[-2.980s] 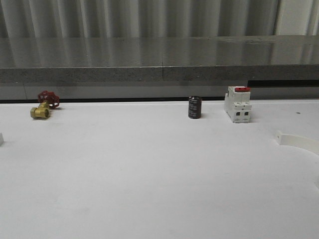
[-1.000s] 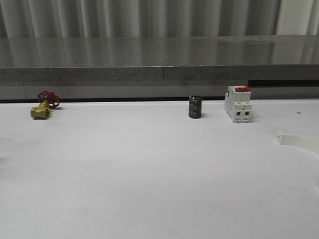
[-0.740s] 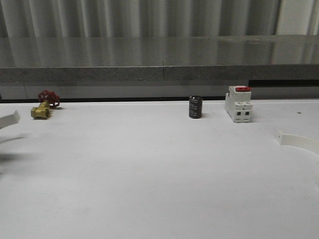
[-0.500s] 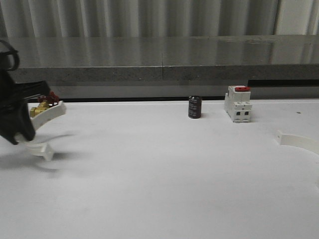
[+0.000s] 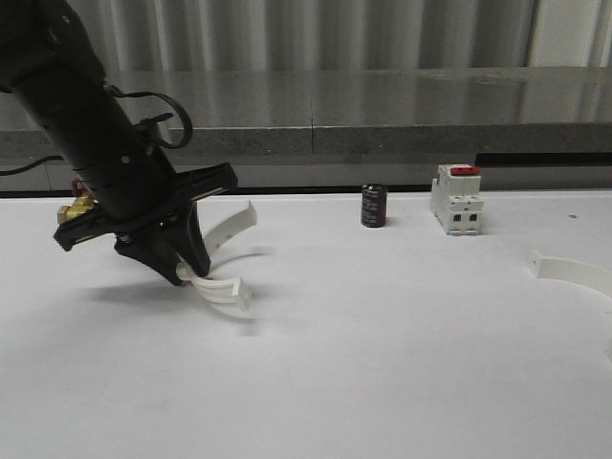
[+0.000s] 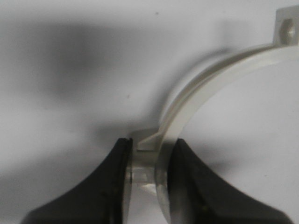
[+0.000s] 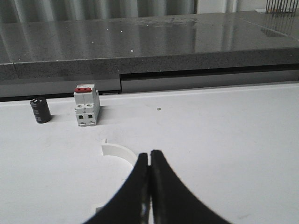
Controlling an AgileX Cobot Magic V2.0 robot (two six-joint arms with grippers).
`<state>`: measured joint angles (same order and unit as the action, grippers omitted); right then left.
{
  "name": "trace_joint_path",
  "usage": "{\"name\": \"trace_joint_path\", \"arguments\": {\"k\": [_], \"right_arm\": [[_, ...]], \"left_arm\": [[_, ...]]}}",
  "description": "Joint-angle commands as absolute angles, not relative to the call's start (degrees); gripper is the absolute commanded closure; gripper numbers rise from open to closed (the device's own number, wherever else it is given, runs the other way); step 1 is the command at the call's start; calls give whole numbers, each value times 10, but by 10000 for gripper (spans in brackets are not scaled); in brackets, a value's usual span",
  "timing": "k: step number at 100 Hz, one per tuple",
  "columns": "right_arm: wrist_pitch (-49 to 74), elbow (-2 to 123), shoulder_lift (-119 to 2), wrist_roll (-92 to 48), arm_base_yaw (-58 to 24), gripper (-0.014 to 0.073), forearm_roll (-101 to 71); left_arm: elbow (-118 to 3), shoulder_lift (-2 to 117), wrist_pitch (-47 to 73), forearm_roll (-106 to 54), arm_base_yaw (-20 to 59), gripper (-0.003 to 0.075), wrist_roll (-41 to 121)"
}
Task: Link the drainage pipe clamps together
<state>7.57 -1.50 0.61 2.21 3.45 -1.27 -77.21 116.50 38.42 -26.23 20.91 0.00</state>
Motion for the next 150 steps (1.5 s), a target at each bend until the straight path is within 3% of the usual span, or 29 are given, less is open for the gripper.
{"name": "trace_joint_path", "arguments": {"k": [1,18,28,48,55,73,118,150], "right_arm": [[32,-6,17,16,39,659,-13],[32,-6,17,16,39,659,-13],[32,-6,17,16,39,659,-13],[32,-6,17,16,39,659,-13],[32,-6,17,16,39,659,-13],[32,-6,17,16,39,659,-13],[32,-6,17,16,39,659,-13],[12,-6,17,16,39,659,-13]], "left_arm": [[-791,1135,369,-279,218,649,-6],[-791,1135,369,-280,218,418,-6],[-791,1133,369,-280,218,361,-6],[-791,1099,371,-266,218,412,-6],[-791,1075,370,-254,218,481,-6],[-774,1006,391,-205,206,743,-6],[-545,717,372,-82,72,741,-6],[-397,471,323,20,21,741,-6]]}}
